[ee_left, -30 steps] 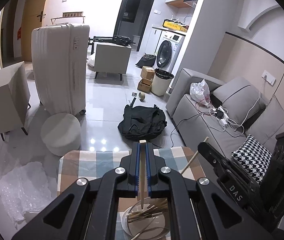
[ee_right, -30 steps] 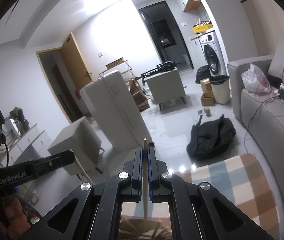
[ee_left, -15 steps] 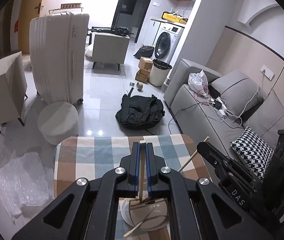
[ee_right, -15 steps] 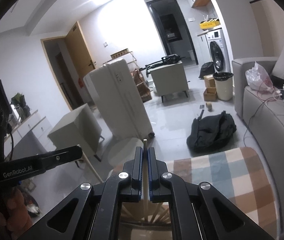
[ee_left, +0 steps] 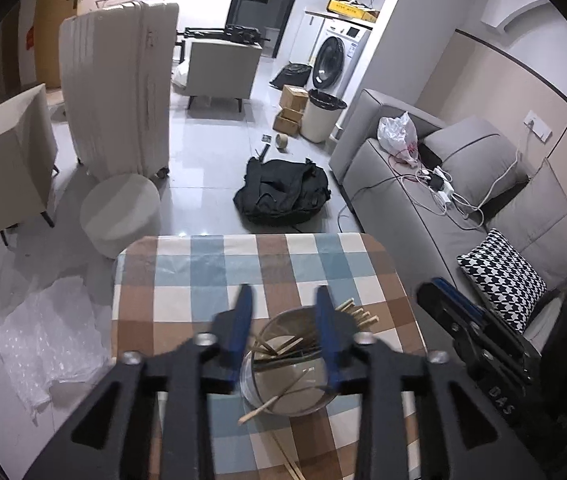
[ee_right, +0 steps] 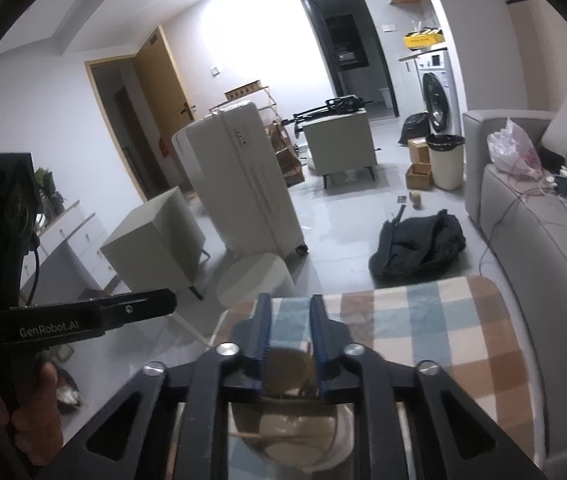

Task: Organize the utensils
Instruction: 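Withdraw both open tools from the utensil holder toward the remaining chopsticks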

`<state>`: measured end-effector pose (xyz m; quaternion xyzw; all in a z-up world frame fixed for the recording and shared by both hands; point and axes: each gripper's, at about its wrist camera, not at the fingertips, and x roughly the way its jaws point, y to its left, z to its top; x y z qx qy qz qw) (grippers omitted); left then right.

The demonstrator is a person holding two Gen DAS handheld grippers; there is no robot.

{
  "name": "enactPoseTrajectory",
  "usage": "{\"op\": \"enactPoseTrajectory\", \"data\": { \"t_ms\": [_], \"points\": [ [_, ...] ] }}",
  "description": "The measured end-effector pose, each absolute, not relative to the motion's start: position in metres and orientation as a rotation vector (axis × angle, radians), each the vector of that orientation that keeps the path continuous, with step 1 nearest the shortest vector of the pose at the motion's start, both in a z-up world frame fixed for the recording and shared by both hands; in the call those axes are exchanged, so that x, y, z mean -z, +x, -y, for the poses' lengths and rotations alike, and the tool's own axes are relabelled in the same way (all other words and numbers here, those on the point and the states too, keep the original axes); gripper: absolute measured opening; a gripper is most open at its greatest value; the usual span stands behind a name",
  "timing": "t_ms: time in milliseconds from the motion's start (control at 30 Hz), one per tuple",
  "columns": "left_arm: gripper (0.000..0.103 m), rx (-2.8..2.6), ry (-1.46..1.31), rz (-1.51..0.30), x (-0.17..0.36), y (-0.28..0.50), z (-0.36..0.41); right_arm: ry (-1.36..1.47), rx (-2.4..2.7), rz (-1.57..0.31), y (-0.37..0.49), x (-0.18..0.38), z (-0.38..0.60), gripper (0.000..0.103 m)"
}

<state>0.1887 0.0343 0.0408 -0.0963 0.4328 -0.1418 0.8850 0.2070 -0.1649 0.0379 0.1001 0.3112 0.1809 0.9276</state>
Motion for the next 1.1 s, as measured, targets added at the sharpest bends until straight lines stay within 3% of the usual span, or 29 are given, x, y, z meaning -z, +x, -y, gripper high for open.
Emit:
{"op": "enactPoseTrajectory", "data": {
  "t_ms": [200, 367, 500, 900, 1100],
  "points": [
    [0.059, 0.274, -0.208, -0.877, -0.05, 0.166, -0.038, 0.234, -0.332, -0.641, 0.175, -0.045, 0.184, 0.046],
    [0.062, 0.222, -0.2, -0.862, -0.056, 0.149, -0.041, 0.235, -0.327, -0.625, 0.148, -0.055, 0.191, 0.049],
    [0.067, 0.186, -0.197, -0.833, -0.059, 0.131, -0.042, 0.237, -0.334, -0.605, 0.13, -0.062, 0.193, 0.061],
    [0.081, 0.106, -0.15, -0.744, -0.051, 0.084, -0.029, 0.232, -0.365, -0.572, 0.08, -0.067, 0.195, 0.083],
    [0.086, 0.1, -0.145, -0.741, -0.042, 0.072, -0.028, 0.229, -0.36, -0.586, 0.065, -0.058, 0.198, 0.09]
  ]
}}
